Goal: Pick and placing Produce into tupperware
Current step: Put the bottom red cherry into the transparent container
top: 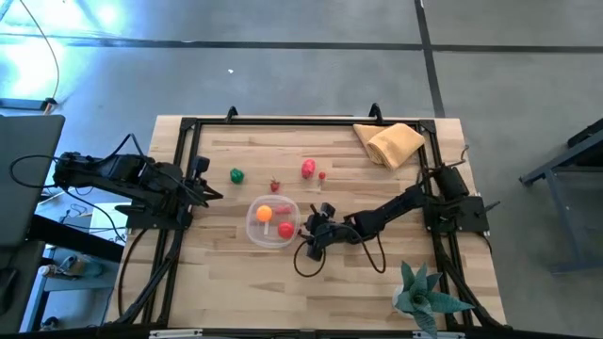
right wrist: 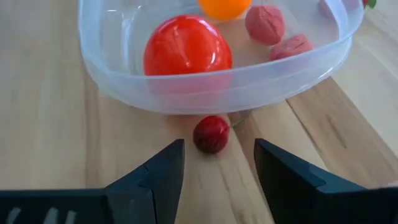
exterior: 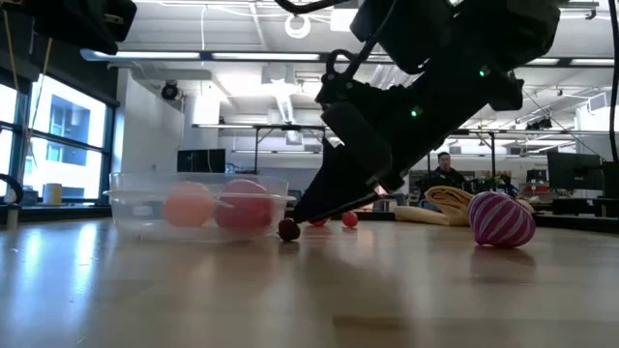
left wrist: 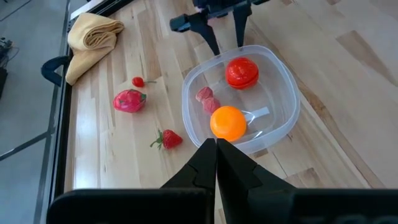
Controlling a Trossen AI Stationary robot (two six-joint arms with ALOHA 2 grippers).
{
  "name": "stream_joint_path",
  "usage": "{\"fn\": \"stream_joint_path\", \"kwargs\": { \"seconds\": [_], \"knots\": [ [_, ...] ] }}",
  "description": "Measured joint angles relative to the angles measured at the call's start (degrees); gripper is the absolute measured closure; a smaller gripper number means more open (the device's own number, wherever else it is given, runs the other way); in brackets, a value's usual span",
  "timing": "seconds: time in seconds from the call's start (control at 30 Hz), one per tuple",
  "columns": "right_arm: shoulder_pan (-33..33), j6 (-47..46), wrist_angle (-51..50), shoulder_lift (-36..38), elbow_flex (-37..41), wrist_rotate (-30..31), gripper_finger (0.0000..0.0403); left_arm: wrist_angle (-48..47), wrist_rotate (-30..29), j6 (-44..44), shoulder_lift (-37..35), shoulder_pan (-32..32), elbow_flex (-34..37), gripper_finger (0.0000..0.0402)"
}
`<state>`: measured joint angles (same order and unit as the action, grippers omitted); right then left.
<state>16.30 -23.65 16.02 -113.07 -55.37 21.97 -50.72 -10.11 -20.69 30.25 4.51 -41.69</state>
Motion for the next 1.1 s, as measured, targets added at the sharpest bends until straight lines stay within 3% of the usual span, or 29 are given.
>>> {"fn": "stream_joint_path", "kwargs": {
  "seconds": [1.1],
  "knots": [
    [-2.5, 3.3, 4.7, -2.5, -0.1, -4.4, 0.0218, 0.0, 0.0, 0.0, 0.0, 0.0, 0.0, 0.0399]
  ]
}}
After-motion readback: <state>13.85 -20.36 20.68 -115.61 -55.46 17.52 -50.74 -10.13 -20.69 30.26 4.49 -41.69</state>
